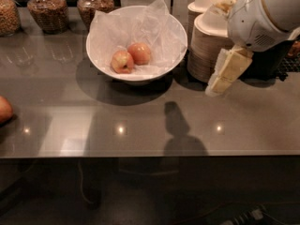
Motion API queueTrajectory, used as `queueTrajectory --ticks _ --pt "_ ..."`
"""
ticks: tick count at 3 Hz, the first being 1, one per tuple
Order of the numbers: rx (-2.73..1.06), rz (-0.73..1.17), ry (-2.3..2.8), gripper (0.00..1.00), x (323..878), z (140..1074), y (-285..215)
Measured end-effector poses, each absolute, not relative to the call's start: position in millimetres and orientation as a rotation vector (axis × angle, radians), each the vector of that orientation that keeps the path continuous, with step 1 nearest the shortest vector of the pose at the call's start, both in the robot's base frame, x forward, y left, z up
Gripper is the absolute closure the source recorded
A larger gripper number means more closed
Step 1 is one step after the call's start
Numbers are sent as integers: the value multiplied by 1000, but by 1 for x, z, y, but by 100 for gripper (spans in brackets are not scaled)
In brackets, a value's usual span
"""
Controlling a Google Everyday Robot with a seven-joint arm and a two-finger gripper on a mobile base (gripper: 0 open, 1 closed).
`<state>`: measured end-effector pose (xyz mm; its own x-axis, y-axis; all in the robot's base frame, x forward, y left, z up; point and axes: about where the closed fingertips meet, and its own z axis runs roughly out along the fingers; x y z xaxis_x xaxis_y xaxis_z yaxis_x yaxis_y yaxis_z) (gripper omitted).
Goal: Pick apple from white bowl
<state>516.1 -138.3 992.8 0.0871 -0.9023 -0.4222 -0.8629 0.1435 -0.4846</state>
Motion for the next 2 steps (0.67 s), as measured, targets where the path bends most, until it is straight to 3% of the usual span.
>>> queueTrajectory --ticks 2 --pt "-1733 -48 1543 0 570 1017 -63"
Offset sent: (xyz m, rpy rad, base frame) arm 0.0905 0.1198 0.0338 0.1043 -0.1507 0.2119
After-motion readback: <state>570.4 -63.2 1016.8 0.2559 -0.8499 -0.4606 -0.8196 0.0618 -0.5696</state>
